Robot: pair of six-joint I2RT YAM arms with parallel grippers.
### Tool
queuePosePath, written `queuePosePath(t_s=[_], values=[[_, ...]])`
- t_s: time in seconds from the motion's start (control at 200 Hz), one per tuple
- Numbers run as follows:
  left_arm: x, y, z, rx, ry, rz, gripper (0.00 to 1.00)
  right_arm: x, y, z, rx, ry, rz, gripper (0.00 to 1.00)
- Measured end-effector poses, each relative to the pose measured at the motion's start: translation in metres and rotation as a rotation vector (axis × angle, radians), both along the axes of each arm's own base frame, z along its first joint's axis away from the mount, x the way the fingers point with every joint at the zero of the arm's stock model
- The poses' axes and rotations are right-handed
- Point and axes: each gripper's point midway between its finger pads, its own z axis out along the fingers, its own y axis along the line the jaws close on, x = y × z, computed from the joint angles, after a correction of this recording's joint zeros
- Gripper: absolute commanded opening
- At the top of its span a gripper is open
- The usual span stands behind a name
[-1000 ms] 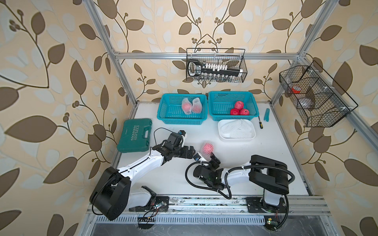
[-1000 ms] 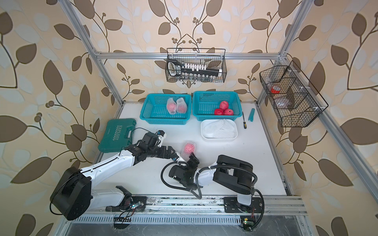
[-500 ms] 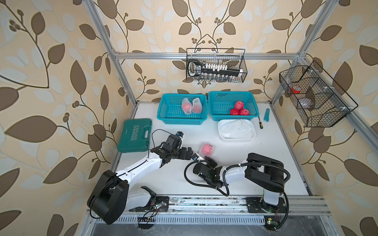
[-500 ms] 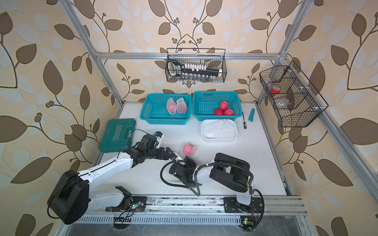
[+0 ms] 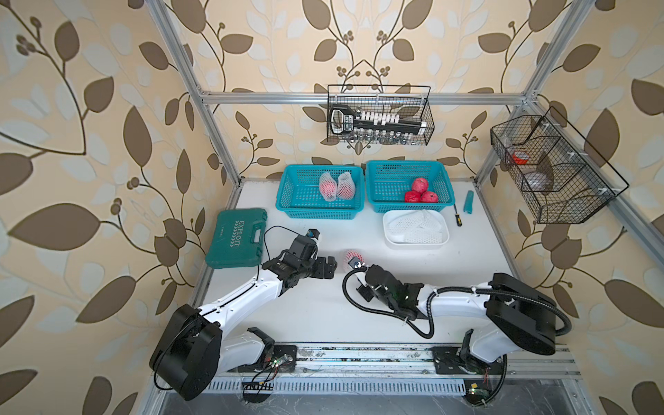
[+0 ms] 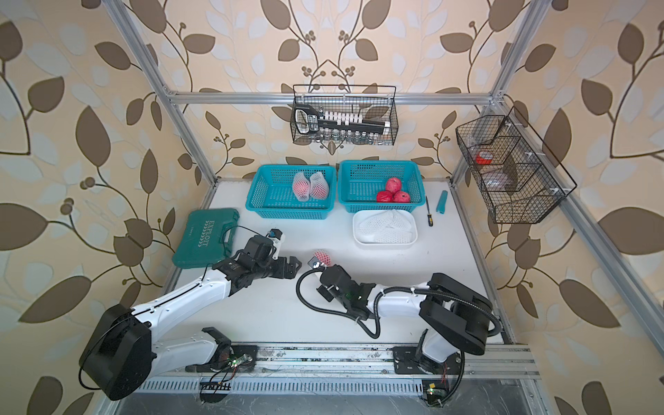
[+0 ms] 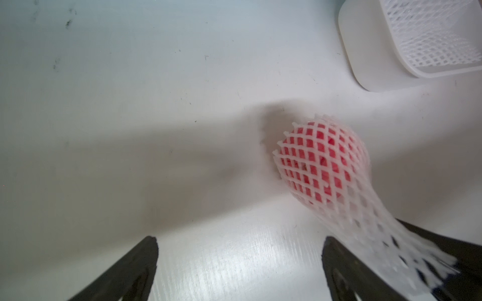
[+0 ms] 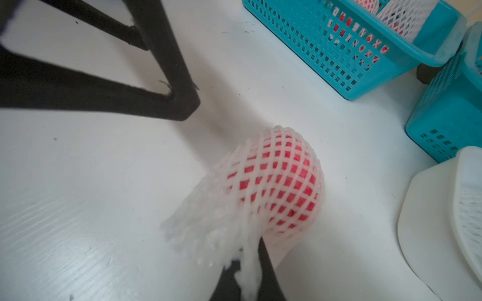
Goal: Remove foam nets from apples
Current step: Remove the foam net from the apple, then place the foam net into the storage box.
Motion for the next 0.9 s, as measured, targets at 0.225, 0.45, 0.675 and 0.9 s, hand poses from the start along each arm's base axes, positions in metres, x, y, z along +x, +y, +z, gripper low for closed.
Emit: queuePosePath(t_s=[0.225, 0.45, 0.675, 0.9], values=[[0.001, 0.002, 0.000, 0.010, -0.005, 0.010, 0.99, 0.016, -0.013, 0.024, 0.139, 0.111, 0.016, 0.11], [0.002, 0.002, 0.000, 0.009, -0.009, 0.010, 0.99, 0.025, -0.006, 0.052, 0.198, 0.215, 0.030, 0.13], [0.006, 0.000, -0.004, 0.010, -0.006, 0.011, 0.99, 0.022, -0.004, 0.078, 0.246, 0.271, 0.047, 0.13], [0.017, -0.011, 0.014, -0.043, -0.066, -0.005, 0.99, 0.068, -0.061, 0.129, 0.466, 0.241, -0.120, 0.14]])
